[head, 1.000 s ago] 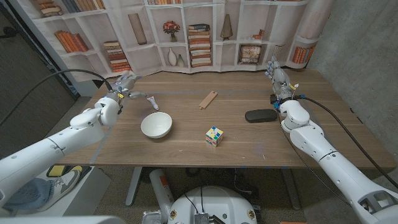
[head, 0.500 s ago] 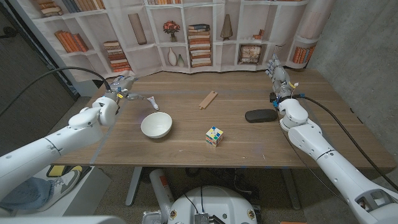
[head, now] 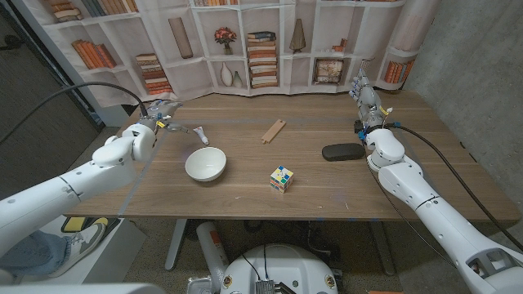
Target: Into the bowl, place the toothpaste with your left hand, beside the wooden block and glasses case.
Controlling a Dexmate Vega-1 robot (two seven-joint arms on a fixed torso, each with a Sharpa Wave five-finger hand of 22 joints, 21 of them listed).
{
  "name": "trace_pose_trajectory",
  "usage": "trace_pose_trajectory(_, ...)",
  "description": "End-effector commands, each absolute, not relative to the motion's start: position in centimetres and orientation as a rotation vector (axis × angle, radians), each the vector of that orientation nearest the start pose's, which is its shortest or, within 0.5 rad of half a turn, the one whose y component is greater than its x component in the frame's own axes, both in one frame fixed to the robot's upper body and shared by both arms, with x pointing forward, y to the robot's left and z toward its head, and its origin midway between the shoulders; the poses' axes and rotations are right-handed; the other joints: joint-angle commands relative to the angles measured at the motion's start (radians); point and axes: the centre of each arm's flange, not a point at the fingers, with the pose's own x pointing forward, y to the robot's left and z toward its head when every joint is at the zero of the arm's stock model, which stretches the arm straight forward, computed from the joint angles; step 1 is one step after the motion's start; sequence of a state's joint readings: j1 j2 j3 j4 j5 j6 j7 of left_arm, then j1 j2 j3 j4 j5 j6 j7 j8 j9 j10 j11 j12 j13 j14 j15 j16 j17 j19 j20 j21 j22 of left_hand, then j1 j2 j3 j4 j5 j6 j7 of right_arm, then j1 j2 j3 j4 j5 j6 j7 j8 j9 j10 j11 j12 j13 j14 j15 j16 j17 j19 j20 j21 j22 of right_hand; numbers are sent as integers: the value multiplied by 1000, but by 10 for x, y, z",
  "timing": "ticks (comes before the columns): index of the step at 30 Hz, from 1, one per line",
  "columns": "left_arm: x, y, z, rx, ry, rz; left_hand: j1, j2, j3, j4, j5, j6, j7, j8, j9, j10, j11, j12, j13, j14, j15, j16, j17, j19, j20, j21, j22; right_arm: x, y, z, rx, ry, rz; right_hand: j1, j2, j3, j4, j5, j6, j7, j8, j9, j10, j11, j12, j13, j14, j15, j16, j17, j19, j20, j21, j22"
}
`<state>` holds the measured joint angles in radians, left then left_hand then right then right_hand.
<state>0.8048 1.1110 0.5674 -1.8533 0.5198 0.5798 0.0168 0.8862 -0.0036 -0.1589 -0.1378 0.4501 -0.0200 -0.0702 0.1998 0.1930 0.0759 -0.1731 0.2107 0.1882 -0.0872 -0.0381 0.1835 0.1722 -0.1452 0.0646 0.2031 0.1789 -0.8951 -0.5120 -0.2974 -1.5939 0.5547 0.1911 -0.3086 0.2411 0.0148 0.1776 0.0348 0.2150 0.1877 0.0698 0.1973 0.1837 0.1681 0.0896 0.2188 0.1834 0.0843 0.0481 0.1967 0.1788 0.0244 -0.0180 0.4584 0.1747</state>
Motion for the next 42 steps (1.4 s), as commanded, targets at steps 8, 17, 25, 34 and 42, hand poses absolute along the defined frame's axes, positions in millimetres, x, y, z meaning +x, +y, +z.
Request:
trace_pose_trajectory(8, 586, 367, 53, 1714, -222, 392, 24, 2, -6, -2, -4, -21, -26, -7, 3, -20, -18, -8, 4, 0, -22, 1, 2, 2, 17, 0, 4, 607, -286, 35, 114, -727, -17, -7, 1, -7, 1, 0, 7, -5, 4, 6, 13, -1, 9, 5, 10, -3, 1, 6, 7, 0, -5, 2)
trace_pose_trajectory(17, 593, 358, 53, 1814, -215, 415, 54, 16, -1, -5, -4, -30, -40, -6, 3, -25, -21, -10, 3, 0, -21, 1, 2, 2, 21, 0, 3, 606, -286, 36, 122, -730, -26, -10, 1, -9, 2, 0, 7, -5, 3, 6, 14, 1, 9, 5, 11, -3, 1, 6, 8, 0, -8, 2)
trace_pose_trajectory(25, 599, 353, 55, 1875, -206, 414, 75, 20, -3, -6, -7, -5, -72, 5, 3, -6, -32, -4, 1, 12, -29, 4, 2, 6, 20, 1, 3, 607, -287, 34, 133, -728, -32, -12, 1, -10, 3, 0, 6, -5, 3, 6, 16, 2, 9, 5, 13, -2, 1, 6, 9, 1, -11, 2)
trace_pose_trajectory(34, 605, 348, 56, 1917, -154, 392, 94, 19, -10, -4, -12, 37, -112, 18, 3, 26, -39, 2, -1, 36, -44, 9, 1, 15, 15, 3, 3, 610, -287, 31, 154, -727, -39, -15, 5, -11, 5, 1, 8, -5, 3, 6, 18, 0, 9, 5, 13, -2, 1, 7, 11, 1, -15, 2)
trace_pose_trajectory(42, 607, 344, 56, 1952, -156, 395, 110, 20, -16, -1, -16, 91, -141, 33, 2, 61, -39, 7, -2, 49, -51, 8, 1, 19, 20, 2, 3, 611, -287, 30, 162, -728, -42, -18, 6, -12, 6, 1, 9, -5, 3, 6, 20, 0, 9, 5, 15, -2, 1, 7, 14, 0, -17, 2)
